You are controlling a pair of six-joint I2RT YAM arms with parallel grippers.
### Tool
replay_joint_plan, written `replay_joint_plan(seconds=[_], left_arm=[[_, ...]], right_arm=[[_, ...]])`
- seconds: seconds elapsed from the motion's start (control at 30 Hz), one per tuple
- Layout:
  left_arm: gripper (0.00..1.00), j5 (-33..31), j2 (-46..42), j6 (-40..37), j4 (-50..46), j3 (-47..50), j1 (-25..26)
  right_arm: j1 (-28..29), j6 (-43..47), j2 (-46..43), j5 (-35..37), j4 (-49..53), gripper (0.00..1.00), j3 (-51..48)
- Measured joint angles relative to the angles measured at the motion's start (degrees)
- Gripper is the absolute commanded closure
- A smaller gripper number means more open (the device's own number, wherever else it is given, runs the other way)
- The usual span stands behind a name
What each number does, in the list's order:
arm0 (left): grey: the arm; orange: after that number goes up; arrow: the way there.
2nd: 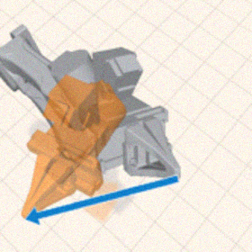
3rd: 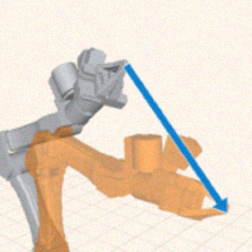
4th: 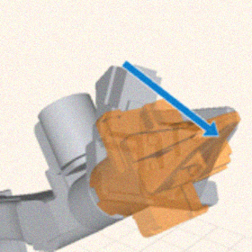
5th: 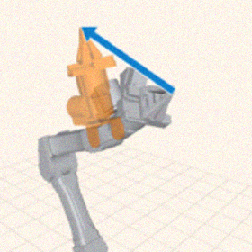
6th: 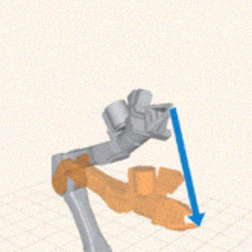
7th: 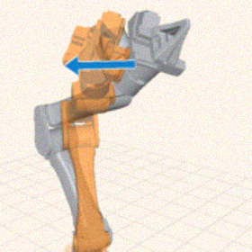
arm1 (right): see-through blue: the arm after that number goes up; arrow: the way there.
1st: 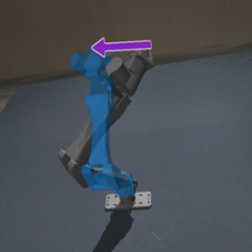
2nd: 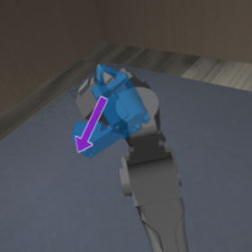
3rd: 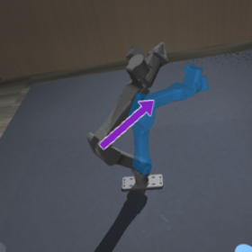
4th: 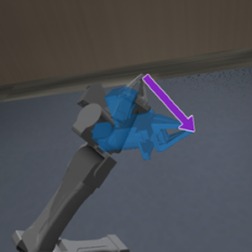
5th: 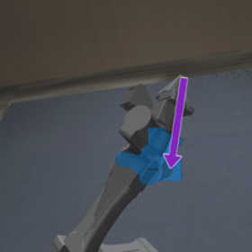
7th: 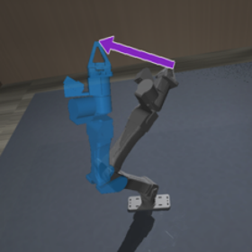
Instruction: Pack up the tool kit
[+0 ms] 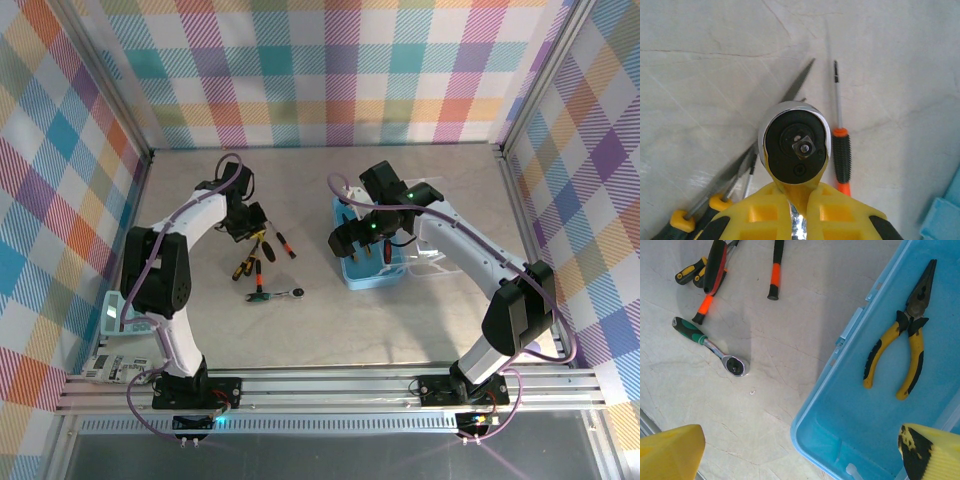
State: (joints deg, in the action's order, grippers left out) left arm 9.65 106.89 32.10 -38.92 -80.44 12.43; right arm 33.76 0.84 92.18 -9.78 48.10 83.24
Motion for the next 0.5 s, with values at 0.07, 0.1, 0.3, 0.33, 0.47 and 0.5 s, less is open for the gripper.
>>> replay_joint_plan(seconds=[0.07,0.1,0.3,0.33,0.47,0.5], left_arm=[[1.00,1.25,-0.83,0.04,0.07,0.00,0.61],[1.00,2.21,-1.36,0.22,0.22,0.00,0.98],[1.00,7.65,-5.25,2.25,2.51,0.00,5.05],[1.00,8.66,-5.92,2.89,3.17,0.00,6.03],[1.00,11.39,-7.82,4.79,5.38,-0.02,9.42],[1.00,11.87,-8.20,5.25,5.84,-0.02,10.14]], right_arm=[[0.02,-0.20,0.00,-0.63,-0.02,0.01,0.00],[0.02,-0.42,0.00,-1.22,-0.07,0.01,0.00],[0.50,-3.72,0.00,-6.64,-3.30,0.01,0.02],[0.61,-4.72,0.02,-7.67,-4.26,0.01,0.02],[0.94,-7.91,1.22,-10.27,-7.04,0.04,1.18],[1.01,-8.74,2.03,-10.69,-7.80,0.06,1.75]])
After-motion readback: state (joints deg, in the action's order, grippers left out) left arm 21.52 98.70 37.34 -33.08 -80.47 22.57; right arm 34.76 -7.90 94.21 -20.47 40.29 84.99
